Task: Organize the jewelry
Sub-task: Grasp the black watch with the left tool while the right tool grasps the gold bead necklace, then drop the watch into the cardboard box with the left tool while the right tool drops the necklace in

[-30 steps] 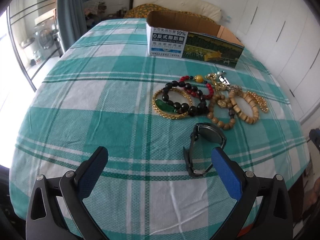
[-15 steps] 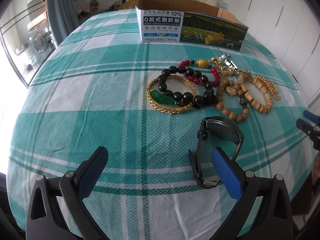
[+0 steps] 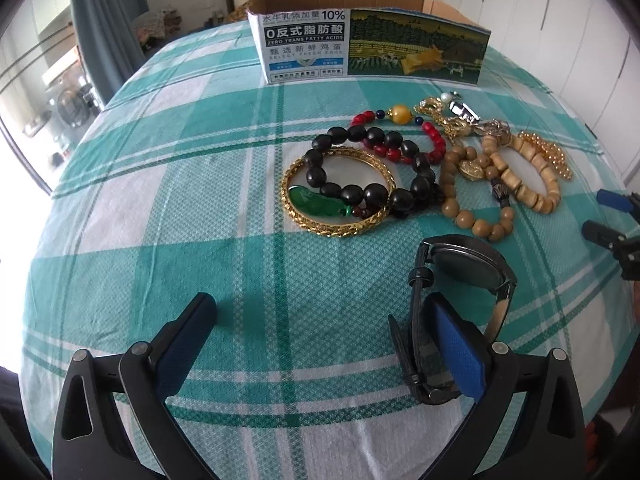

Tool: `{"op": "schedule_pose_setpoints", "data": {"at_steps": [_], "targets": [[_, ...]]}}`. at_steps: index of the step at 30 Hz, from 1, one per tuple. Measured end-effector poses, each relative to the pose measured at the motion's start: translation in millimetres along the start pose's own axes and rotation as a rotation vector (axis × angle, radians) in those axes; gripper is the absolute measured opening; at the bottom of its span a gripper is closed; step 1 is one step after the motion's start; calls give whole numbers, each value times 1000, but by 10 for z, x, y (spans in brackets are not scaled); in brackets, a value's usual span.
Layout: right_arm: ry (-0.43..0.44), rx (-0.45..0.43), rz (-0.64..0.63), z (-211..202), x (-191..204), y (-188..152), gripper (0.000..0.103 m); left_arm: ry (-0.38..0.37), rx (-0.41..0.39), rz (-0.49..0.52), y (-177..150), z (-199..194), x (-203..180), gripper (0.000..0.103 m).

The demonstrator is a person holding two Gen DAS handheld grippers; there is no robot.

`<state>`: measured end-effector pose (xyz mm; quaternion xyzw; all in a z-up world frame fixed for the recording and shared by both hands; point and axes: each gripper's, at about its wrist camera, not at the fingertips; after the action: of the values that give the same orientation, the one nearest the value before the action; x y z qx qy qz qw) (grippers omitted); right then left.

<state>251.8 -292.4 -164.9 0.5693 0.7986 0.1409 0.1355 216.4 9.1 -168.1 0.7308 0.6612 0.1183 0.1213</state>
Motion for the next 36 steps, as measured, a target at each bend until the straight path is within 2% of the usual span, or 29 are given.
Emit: {"op": "schedule_pose_setpoints", "data": {"at_steps": [12,20,21,24,26,27,28,29,30,31,32,34,35,36], "targets": [[20,11,-43,10,-17,22,103,-18,-12,23,-24,-7,16,103],[60,-5,-140,189,-60,398,102,-28,17,37,7,-6,-8,102],[63,-9,-156,218,-35,460,101,-32,13,44,1,-7,-19,102],[93,-24,-219,251,57,600,85,-43,7,66,-29,-27,-67,99],[111,-32,-241,254,97,657,69,-52,-10,87,-84,-79,-117,87],[112,-37,-246,249,105,674,56,-58,-17,101,-103,-103,-150,77],[109,-38,-242,242,101,689,38,-66,-24,117,-118,-126,-182,62],[111,-39,-232,232,84,702,35,-75,-32,131,-130,-149,-212,52],[122,-33,-217,223,68,705,30,-81,-36,144,-135,-166,-236,27],[126,-33,-206,205,65,693,29,-97,-35,152,-134,-173,-250,10],[120,-32,-201,180,81,672,28,-111,-34,149,-129,-181,-250,10],[118,-41,-185,91,101,628,16,-135,-28,130,-114,-192,-219,8],[128,-42,-168,30,97,617,16,-150,-28,115,-117,-210,-183,8],[135,-47,-156,-41,96,606,8,-165,-28,95,-110,-233,-144,8]]}}
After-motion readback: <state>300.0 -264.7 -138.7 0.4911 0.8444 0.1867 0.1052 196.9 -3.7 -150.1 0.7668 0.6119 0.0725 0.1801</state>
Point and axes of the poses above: each gripper's, at about its wrist camera, not at the fingertips, and z roughly the way its jaws point, x to its left, y to its top, and after that the axes turned 12 degrees about x, right-handed
